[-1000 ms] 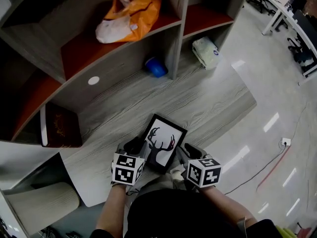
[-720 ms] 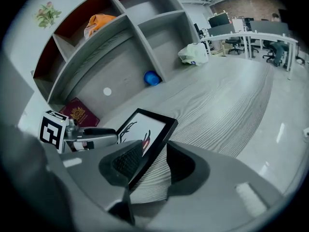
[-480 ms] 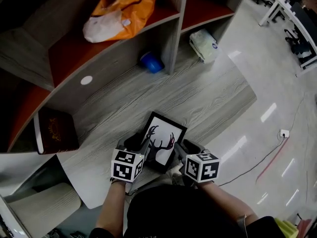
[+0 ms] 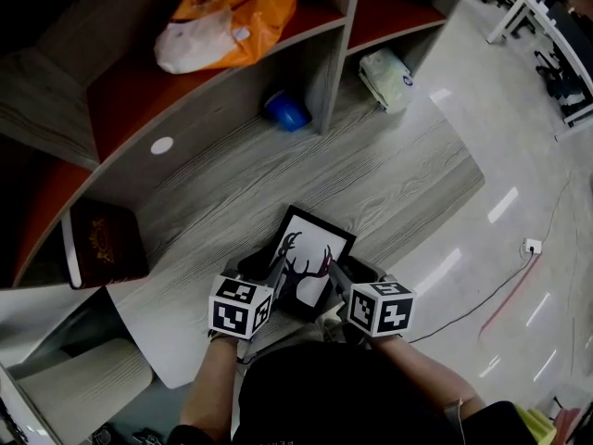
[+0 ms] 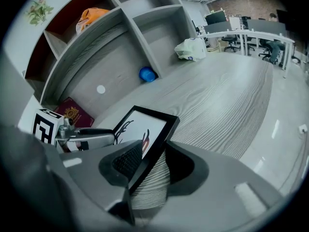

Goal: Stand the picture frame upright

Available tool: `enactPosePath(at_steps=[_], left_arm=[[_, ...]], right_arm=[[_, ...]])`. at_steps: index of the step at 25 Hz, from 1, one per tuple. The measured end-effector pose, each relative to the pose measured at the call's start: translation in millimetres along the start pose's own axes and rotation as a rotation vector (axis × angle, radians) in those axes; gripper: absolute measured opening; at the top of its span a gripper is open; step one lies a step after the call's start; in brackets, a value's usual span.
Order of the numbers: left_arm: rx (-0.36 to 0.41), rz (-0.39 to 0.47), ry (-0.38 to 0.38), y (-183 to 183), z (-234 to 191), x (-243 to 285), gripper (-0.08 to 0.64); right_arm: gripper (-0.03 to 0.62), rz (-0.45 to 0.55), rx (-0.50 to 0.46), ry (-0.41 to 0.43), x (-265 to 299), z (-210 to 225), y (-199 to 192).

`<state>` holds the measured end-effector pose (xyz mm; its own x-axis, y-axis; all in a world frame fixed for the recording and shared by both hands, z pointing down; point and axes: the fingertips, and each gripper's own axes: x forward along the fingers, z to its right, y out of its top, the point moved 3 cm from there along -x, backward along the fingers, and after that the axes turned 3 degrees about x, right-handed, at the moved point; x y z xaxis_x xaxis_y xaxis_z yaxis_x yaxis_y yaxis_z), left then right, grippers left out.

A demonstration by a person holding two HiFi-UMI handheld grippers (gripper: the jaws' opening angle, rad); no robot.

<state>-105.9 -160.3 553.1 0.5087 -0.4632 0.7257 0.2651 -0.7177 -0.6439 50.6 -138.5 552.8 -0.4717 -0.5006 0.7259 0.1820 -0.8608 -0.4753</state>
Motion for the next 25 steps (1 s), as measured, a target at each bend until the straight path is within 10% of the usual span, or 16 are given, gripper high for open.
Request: enactPosePath(at_steps=[25], left_arm=[[-0.06, 0.024, -0.026, 5, 5, -4, 0.095]], right_arm=[[0.098, 0.127, 0.113, -0.129, -1, 8, 16]])
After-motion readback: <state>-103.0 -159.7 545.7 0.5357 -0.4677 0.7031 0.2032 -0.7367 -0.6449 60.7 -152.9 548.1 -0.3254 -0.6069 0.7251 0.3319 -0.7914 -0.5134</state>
